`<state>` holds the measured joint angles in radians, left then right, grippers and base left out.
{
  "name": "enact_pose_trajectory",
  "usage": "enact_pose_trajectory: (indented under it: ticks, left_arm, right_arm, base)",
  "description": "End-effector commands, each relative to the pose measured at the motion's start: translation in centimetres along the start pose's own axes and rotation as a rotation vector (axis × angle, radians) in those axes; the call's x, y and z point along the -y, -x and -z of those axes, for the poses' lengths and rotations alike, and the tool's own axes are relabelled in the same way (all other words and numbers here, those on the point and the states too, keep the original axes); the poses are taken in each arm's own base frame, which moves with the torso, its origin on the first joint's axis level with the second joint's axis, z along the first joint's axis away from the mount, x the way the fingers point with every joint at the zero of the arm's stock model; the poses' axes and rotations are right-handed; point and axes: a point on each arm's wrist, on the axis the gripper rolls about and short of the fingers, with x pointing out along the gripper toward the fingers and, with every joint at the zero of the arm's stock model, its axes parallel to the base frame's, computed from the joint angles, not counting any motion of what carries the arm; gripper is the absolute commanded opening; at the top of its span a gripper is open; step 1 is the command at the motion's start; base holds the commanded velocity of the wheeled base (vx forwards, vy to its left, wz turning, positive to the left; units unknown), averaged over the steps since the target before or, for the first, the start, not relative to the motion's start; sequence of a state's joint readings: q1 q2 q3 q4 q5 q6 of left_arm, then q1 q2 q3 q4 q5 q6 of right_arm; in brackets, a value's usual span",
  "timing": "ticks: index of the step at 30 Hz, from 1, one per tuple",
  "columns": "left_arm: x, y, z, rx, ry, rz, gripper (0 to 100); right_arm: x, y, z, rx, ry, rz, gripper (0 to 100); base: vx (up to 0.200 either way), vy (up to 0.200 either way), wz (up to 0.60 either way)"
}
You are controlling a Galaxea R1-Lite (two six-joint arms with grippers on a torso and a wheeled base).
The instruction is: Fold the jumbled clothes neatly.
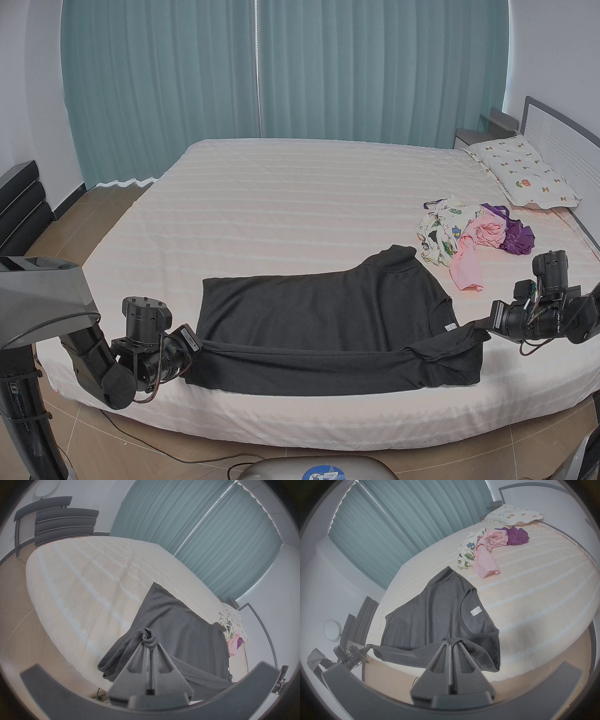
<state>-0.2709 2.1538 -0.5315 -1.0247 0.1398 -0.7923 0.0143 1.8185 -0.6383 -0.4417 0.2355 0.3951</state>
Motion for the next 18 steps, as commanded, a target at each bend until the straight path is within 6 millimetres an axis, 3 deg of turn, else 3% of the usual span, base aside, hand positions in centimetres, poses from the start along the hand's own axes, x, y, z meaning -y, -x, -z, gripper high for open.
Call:
enact_pose_trajectory:
  ticks: [1,18]
  left_arm:
    - [-0.6,-2.2,0.3,-0.008,0.006,-0.027,0]
    - [-0.9,-6.6,0.0,0.020,0.024,-0.029,0]
  right_arm:
    - [0.2,-2.0,-0.2,-0.029,-0.015,0.009,0]
    - [0.7,-5.8,0.1,-0.041,-0.187,0.006,0]
  base:
    - [0.000,0.000,0.00]
    - [0.000,0.000,0.00]
